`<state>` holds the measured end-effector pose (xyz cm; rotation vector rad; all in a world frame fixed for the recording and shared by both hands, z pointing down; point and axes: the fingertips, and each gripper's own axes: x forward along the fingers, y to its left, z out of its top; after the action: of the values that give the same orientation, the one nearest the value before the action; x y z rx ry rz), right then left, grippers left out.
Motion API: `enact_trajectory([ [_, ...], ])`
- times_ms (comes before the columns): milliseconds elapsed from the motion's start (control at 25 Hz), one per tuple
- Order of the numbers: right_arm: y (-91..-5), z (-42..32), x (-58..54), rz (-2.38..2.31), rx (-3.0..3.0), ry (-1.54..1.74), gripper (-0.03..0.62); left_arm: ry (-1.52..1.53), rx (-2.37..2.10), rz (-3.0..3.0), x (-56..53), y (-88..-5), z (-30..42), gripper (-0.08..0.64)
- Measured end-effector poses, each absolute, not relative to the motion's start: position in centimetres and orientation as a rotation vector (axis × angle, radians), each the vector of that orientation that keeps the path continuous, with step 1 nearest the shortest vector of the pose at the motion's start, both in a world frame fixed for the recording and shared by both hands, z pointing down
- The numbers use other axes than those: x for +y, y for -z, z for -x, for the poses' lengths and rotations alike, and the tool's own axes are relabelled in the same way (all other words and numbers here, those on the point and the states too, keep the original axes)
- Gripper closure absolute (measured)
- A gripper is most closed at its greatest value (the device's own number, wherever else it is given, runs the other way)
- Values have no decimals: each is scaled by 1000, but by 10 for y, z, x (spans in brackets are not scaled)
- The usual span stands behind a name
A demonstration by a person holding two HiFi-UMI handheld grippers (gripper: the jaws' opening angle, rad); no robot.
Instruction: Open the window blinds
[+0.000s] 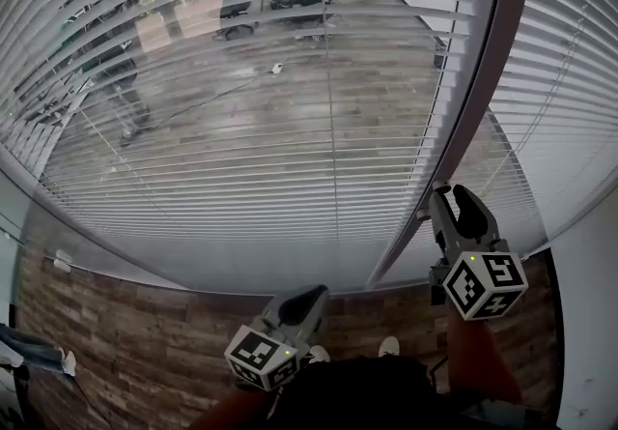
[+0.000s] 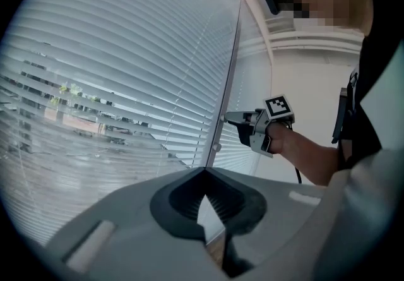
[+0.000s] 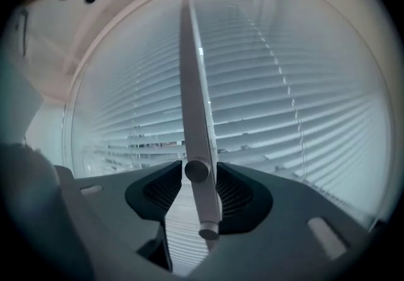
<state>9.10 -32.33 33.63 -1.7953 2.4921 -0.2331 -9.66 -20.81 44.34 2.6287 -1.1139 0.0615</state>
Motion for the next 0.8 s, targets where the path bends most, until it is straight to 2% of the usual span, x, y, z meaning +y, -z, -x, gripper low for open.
enact_trajectory([
  [120, -338, -88, -322, 1710, 2423, 376, 396, -59, -1108, -2629, -204, -444, 98, 558],
  [320, -335, -83, -321, 1776, 2439, 276, 396, -63, -1094, -2637, -199, -444, 97, 558],
  [400, -336, -85, -325, 1802, 2439, 264, 437, -65, -1101, -2631, -201, -443, 97, 560],
  [800, -337, -86, -329, 1883, 2539, 100, 442, -74, -1117, -2627, -206, -442, 97, 560],
])
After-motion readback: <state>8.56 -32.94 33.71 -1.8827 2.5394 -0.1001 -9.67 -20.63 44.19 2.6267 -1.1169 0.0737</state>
